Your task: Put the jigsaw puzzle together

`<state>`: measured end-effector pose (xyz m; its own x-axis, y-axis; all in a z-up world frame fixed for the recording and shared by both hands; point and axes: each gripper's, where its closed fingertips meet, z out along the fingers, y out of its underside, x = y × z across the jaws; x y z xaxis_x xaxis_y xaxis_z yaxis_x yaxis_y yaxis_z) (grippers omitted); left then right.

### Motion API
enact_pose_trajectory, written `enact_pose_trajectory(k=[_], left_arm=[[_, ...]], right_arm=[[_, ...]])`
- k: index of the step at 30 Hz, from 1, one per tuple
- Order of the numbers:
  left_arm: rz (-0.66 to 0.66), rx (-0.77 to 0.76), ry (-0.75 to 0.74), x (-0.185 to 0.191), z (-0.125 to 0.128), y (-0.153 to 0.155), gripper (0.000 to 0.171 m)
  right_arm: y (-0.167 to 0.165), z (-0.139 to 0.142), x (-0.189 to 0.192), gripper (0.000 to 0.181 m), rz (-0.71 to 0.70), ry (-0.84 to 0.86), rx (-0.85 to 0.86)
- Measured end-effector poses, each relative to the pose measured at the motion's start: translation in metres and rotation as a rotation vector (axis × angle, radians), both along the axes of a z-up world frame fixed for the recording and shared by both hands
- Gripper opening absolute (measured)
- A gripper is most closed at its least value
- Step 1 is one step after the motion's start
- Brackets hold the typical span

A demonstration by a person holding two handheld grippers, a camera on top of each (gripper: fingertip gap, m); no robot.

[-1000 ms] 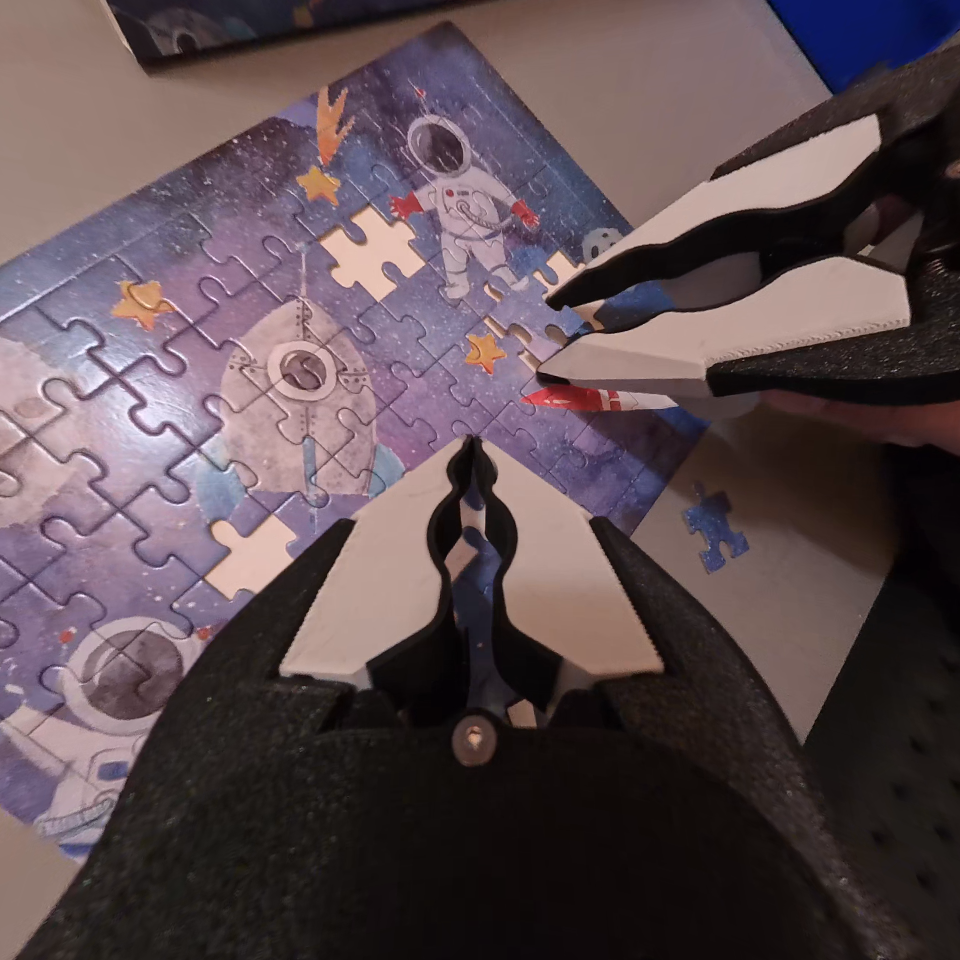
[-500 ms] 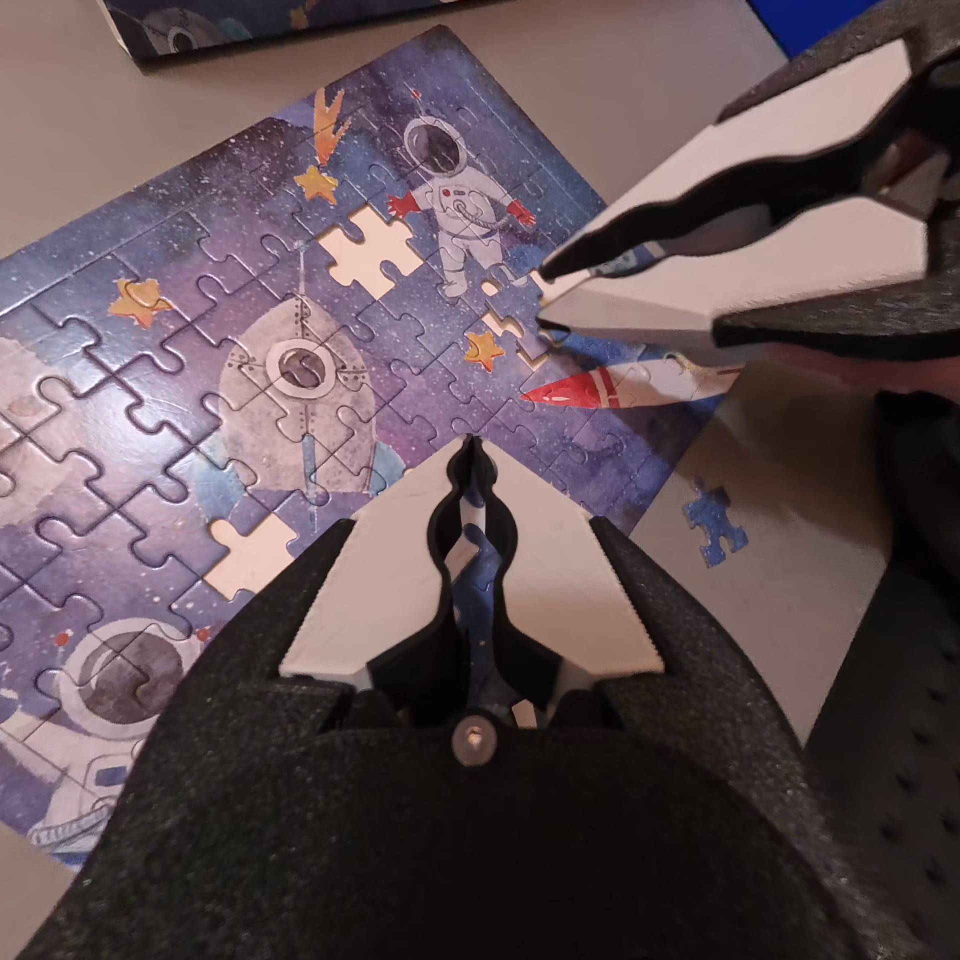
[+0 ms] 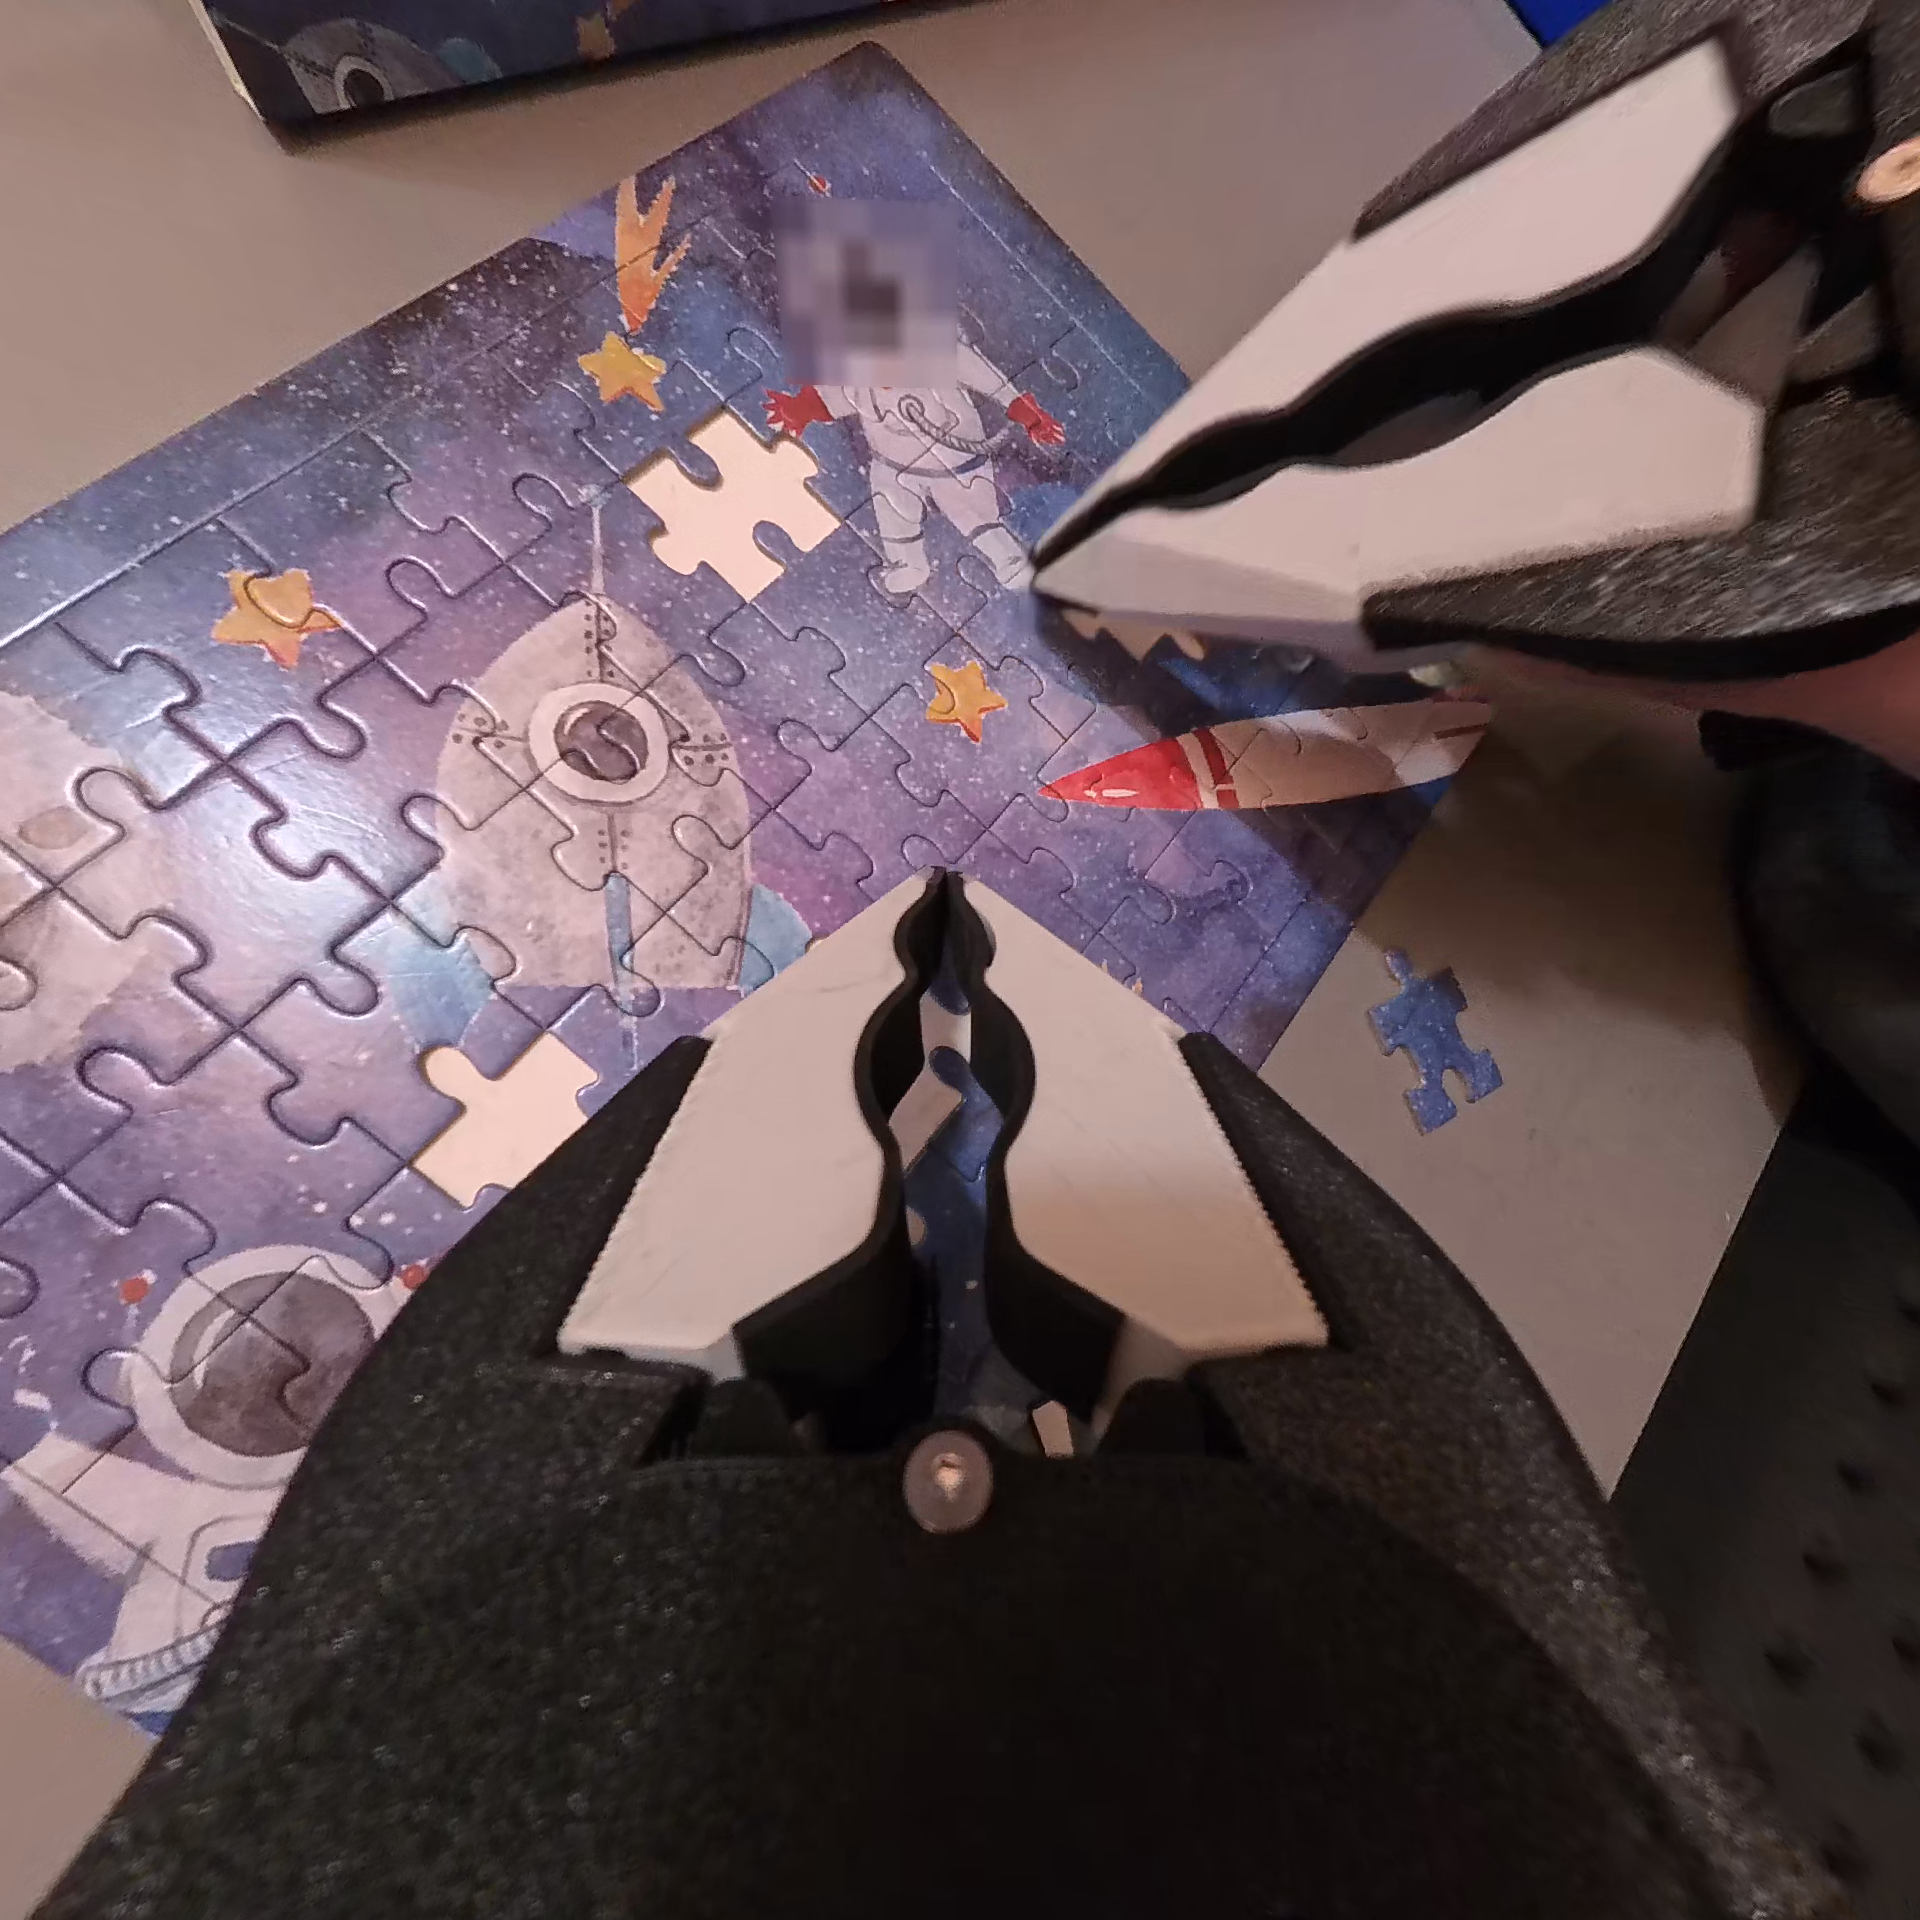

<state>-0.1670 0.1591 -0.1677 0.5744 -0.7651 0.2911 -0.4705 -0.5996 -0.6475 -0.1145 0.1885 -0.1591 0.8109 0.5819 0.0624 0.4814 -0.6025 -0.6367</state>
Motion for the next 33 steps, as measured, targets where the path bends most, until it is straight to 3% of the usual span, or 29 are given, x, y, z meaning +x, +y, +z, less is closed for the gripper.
enact_pose_trajectory(k=[3, 7, 11, 13, 18, 21, 26, 28, 33], left_arm=[[0.000, -0.003, -0.002, 0.000, 0.000, 0.000, 0.000], [0.000, -0.008, -0.004, 0.000, 0.000, 0.000, 0.000], [0.001, -0.008, -0.005, 0.000, 0.000, 0.000, 0.000], [0.001, -0.010, -0.006, 0.000, 0.000, 0.000, 0.000], [-0.001, -0.001, -0.001, 0.000, 0.000, 0.000, 0.000], [0.001, 0.013, 0.005, 0.000, 0.000, 0.000, 0.000], [0.038, 0.077, -0.033, -0.010, 0.024, 0.001, 0.008], [0.049, 0.056, -0.086, -0.016, 0.037, -0.006, 0.011], [0.118, 0.052, -0.125, -0.047, 0.055, -0.028, 0.014]], right_arm=[[0.001, 0.015, 0.001, 0.000, -0.017, 0.040, 0.043], [-0.010, -0.011, -0.002, 0.000, 0.010, 0.014, -0.012], [-0.012, -0.001, -0.005, 0.000, 0.026, 0.015, 0.029], [-0.018, -0.012, -0.005, 0.001, 0.034, -0.010, -0.019], [-0.024, 0.005, -0.007, 0.000, 0.032, 0.058, 0.019], [-0.042, 0.008, 0.000, 0.000, 0.036, 0.042, 0.005], [-0.112, 0.009, -0.017, 0.028, 0.312, 0.110, -0.055], [-0.127, 0.005, -0.015, 0.039, 0.345, 0.103, -0.039], [-0.142, -0.011, -0.010, 0.044, 0.355, 0.066, -0.061]])
